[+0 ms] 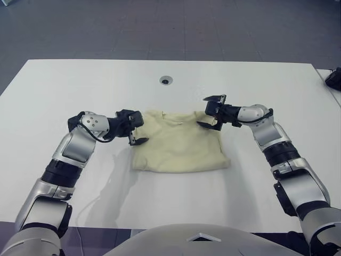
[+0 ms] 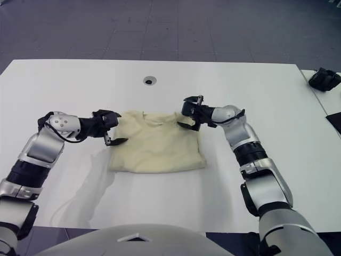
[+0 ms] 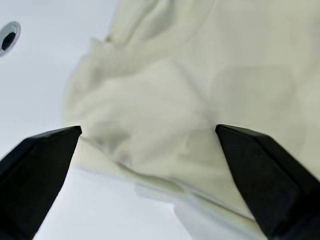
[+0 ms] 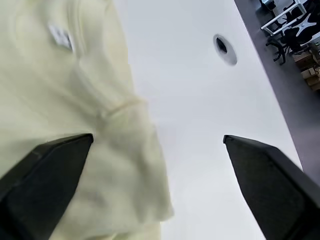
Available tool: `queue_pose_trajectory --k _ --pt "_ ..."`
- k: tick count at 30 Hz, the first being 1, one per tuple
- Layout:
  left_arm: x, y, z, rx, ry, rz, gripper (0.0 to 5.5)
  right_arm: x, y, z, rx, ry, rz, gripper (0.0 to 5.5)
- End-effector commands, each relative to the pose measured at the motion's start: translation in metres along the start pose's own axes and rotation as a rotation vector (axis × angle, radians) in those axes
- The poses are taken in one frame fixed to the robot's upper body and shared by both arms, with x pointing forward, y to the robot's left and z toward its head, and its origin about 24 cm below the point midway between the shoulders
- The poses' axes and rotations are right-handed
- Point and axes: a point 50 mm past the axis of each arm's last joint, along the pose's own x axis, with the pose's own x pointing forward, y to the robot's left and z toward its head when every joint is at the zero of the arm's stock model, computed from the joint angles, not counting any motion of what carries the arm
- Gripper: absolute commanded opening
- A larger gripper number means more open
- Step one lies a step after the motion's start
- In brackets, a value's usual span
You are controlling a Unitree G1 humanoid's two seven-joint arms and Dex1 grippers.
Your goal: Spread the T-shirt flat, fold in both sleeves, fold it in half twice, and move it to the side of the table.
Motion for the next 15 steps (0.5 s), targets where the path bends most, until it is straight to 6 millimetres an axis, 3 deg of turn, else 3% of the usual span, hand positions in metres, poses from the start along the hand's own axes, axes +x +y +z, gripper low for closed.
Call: queue_pose_trajectory --k 1,4,8,12,15 --pt "-0.001 -0.008 -0.010 0.061 0.075 -0.064 5.40 -0.011 0.010 -0.025 -0.048 0.100 0.081 5.39" --pt "0.004 -0.009 -0.011 0.091 0.088 -0.070 5.40 -0.020 0.018 -0.026 -0.073 0.085 0.142 5.39" --pt "0.024 0.004 -0.001 0.136 0.068 -0.072 5.40 -0.040 0.035 -0.020 -0.110 0.066 0.276 5.39" --pt "0.045 0.028 0.022 0.229 -0.003 -0.064 5.40 -0.060 0.055 -0.004 -0.138 0.070 0.436 5.39" --pt "0.042 0.053 0.040 0.216 -0.096 -0.003 5.40 -0.064 0.062 0.015 -0.143 0.044 0.463 5.39"
